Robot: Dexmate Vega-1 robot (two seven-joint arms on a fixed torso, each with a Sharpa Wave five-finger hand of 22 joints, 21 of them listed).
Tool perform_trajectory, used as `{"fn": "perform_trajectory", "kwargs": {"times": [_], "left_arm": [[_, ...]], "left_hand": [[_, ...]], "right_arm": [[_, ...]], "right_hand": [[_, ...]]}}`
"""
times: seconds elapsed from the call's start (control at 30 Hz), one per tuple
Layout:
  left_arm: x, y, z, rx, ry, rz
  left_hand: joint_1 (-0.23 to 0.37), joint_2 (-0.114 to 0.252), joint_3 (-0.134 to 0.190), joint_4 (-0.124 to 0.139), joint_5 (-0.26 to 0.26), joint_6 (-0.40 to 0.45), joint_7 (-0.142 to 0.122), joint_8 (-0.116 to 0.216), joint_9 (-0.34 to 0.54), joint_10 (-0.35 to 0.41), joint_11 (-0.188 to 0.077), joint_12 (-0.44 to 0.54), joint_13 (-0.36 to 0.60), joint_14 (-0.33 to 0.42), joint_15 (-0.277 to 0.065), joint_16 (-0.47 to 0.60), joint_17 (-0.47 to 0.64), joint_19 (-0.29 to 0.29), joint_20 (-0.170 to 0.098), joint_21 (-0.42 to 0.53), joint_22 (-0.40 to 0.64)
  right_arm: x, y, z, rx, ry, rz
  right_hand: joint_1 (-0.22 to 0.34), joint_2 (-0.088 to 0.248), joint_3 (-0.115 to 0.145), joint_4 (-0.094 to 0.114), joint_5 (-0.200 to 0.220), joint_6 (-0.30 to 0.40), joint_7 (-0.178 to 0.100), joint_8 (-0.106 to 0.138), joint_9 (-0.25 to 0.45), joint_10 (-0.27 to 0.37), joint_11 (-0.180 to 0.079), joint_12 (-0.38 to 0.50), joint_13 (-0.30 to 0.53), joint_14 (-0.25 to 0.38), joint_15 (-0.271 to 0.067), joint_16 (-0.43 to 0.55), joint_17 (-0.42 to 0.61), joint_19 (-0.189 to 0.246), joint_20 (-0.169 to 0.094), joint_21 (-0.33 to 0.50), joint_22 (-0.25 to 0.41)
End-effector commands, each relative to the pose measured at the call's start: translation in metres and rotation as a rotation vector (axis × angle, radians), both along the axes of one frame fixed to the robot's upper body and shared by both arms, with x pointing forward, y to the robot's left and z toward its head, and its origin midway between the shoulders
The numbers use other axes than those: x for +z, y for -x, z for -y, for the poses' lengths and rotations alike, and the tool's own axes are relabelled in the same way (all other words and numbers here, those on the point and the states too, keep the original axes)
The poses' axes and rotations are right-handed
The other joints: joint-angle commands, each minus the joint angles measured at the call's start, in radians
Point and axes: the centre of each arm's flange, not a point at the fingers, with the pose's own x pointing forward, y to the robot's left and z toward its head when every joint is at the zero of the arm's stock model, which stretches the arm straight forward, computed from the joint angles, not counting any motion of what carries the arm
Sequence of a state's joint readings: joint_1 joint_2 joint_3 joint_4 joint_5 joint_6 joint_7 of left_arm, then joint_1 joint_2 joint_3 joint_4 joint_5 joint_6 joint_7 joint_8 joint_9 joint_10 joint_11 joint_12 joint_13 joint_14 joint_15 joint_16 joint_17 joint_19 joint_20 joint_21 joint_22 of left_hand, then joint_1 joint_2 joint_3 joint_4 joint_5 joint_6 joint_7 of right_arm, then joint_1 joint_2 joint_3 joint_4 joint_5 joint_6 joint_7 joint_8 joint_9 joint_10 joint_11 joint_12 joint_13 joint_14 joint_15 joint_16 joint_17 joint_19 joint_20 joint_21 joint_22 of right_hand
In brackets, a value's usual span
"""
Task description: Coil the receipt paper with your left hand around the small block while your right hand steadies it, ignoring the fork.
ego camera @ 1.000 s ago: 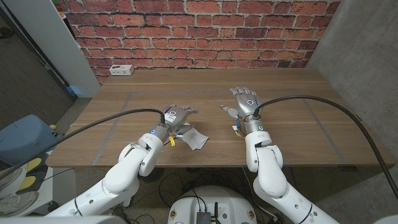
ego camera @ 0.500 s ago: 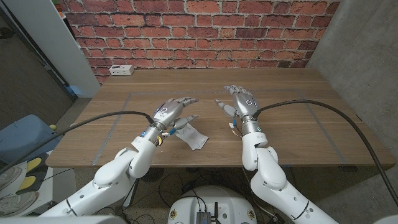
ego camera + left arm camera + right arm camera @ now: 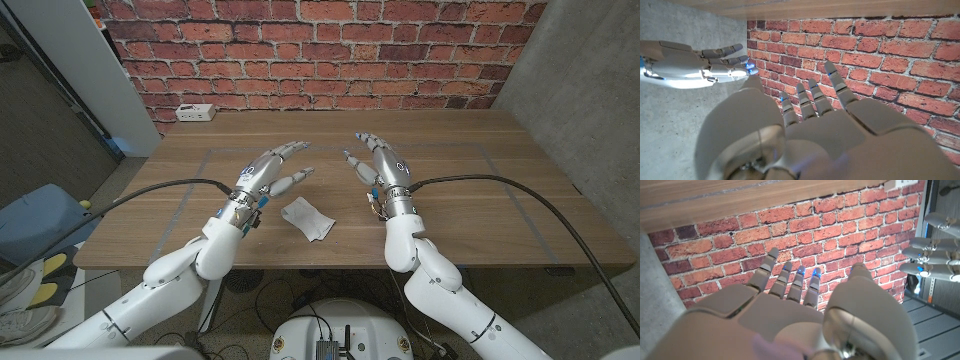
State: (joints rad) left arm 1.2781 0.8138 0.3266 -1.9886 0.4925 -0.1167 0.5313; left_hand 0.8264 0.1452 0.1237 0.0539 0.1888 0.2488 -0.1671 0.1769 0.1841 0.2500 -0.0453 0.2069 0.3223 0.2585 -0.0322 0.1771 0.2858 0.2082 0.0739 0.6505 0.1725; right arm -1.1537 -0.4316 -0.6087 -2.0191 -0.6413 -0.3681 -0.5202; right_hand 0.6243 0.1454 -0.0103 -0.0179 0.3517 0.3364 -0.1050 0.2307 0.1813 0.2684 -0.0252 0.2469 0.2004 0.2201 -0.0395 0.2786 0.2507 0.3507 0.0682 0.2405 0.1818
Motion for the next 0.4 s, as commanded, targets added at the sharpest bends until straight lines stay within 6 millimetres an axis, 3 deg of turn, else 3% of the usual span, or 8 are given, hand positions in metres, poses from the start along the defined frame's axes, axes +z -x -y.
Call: {"fn": "perform_trajectory", "kwargs": {"times": [0.03,0.17,0.23,0.37,0.4], "left_arm": [[0.006,-0.008,-0.030,-0.218,0.197,0.002],[0.004,-0.015,-0.038,-0.294,0.260,-0.023],[0.003,-0.018,-0.042,-0.310,0.281,-0.039],[-0.003,-0.023,-0.052,-0.328,0.374,-0.062],[-0.005,-0.024,-0.055,-0.332,0.406,-0.057]], "left_hand": [[-0.027,0.007,0.007,0.012,0.005,-0.006,0.027,0.002,-0.001,0.001,0.001,-0.005,-0.011,-0.014,-0.005,0.002,-0.013,-0.001,-0.028,-0.011,0.002],[-0.051,0.025,0.014,0.025,0.005,-0.009,0.072,0.003,-0.002,-0.001,0.011,-0.007,-0.026,-0.023,-0.004,0.005,-0.030,0.000,-0.042,-0.019,0.002],[-0.059,0.040,0.023,0.031,0.007,-0.016,0.093,0.001,-0.003,-0.003,0.015,-0.009,-0.034,-0.026,-0.003,0.006,-0.037,0.002,-0.050,-0.022,0.002],[-0.071,0.078,0.082,0.056,0.019,-0.029,0.138,0.000,-0.005,-0.008,0.031,-0.011,-0.056,-0.043,0.003,0.008,-0.054,0.009,-0.056,-0.025,0.006],[-0.070,0.078,0.118,0.064,0.027,-0.035,0.149,0.000,-0.005,-0.011,0.034,-0.013,-0.066,-0.046,0.003,0.010,-0.061,0.009,-0.057,-0.027,0.007]], "right_arm": [[0.000,-0.007,0.010,0.231,-0.231,0.025],[-0.003,-0.013,0.014,0.307,-0.333,0.035],[-0.004,-0.017,0.014,0.326,-0.367,0.039],[-0.001,-0.024,0.006,0.362,-0.405,0.068],[0.001,-0.026,0.003,0.375,-0.412,0.080]], "right_hand": [[-0.001,0.014,0.012,0.001,-0.006,0.015,0.020,-0.002,0.003,0.008,0.030,-0.006,0.000,0.019,-0.009,0.008,0.001,0.023,0.002,0.009,-0.001],[-0.018,0.016,0.020,0.009,-0.020,0.028,0.034,-0.010,0.003,0.024,0.039,-0.010,0.000,0.034,0.001,0.006,-0.003,0.043,0.090,0.008,-0.001],[-0.021,0.017,0.024,0.010,-0.024,0.037,0.043,-0.010,0.003,0.032,0.045,-0.009,0.000,0.039,0.006,0.006,-0.004,0.046,0.113,0.006,-0.002],[-0.021,0.021,0.033,0.009,-0.029,0.053,0.053,-0.009,0.004,0.048,0.046,-0.008,0.000,0.054,0.005,0.009,-0.004,0.046,0.120,0.002,-0.001],[-0.020,0.023,0.036,0.009,-0.030,0.060,0.057,-0.008,0.004,0.052,0.046,-0.007,0.000,0.058,0.006,0.010,-0.004,0.047,0.118,0.002,-0.001]]}}
